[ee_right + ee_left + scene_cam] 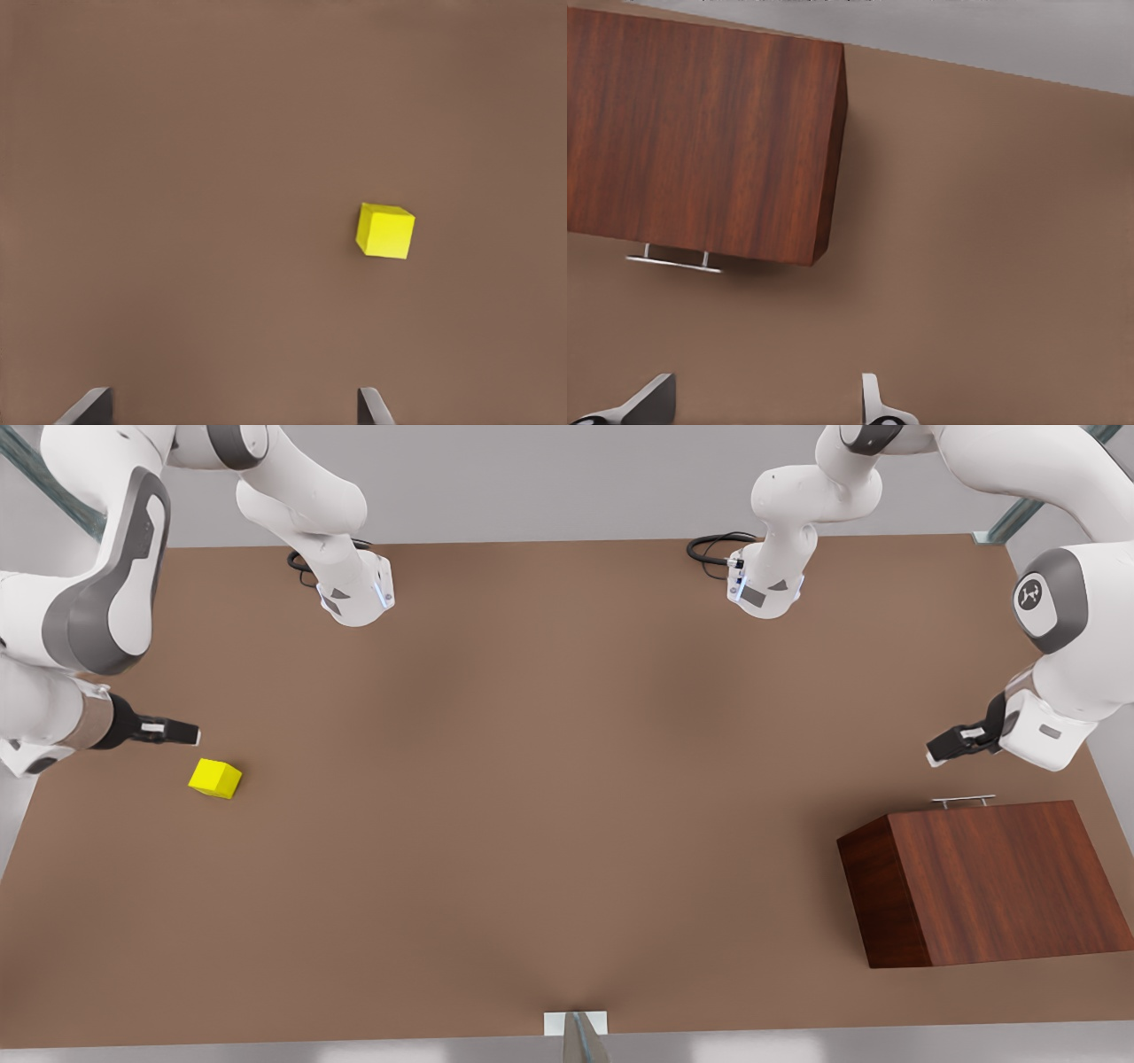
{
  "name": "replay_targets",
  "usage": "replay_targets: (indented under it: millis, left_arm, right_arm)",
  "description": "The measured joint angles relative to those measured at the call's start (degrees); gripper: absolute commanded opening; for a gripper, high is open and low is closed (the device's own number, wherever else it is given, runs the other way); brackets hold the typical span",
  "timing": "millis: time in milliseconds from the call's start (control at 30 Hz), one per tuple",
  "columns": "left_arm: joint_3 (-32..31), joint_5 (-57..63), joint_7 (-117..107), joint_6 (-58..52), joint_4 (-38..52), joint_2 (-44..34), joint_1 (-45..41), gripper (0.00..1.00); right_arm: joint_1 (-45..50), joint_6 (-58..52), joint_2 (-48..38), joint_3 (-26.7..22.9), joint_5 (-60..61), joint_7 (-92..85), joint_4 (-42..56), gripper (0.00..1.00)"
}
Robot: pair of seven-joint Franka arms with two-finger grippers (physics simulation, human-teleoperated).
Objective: Open the drawer with left arm, place the square in the middle with right arm, and place the square in the drawer with left arm
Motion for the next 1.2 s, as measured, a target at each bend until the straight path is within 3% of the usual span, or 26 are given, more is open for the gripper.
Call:
replay_targets:
  millis: [100, 200, 367, 633, 967, 1200]
  left_arm:
    - [0.2, 0.2, -0.8, -1.5, -1.8, -0.3, -0.1, 1.00]
    - [2.7, 0.3, -3.8, -1.3, -13.0, -3.3, -0.1, 1.00]
    - [5.8, 0.9, -17.2, 13.0, -29.9, -7.1, 0.7, 1.00]
    - [9.8, 3.3, -39.1, 37.7, -48.7, -11.7, 4.8, 1.00]
    - [10.7, 4.2, -58.4, 62.2, -54.6, -9.7, 11.6, 1.00]
    - [10.7, 5.8, -66.8, 68.7, -54.7, -7.6, 3.3, 1.00]
  right_arm:
    - [2.5, 2.7, 0.3, -0.9, 1.9, 0.2, 0.1, 1.00]
    - [4.2, 4.8, 3.1, -1.9, 2.9, 0.4, 3.4, 1.00]
    - [5.1, 7.3, 4.5, -1.9, 1.3, -1.5, 4.6, 1.00]
    - [4.9, 11.3, 5.8, -1.8, -1.1, -3.7, 2.8, 1.00]
    - [0.5, 18.6, 9.3, -2.0, -0.5, -2.6, -12.1, 1.00]
    - [-2.5, 20.2, 8.9, -2.1, 0.0, 4.4, -17.4, 1.00]
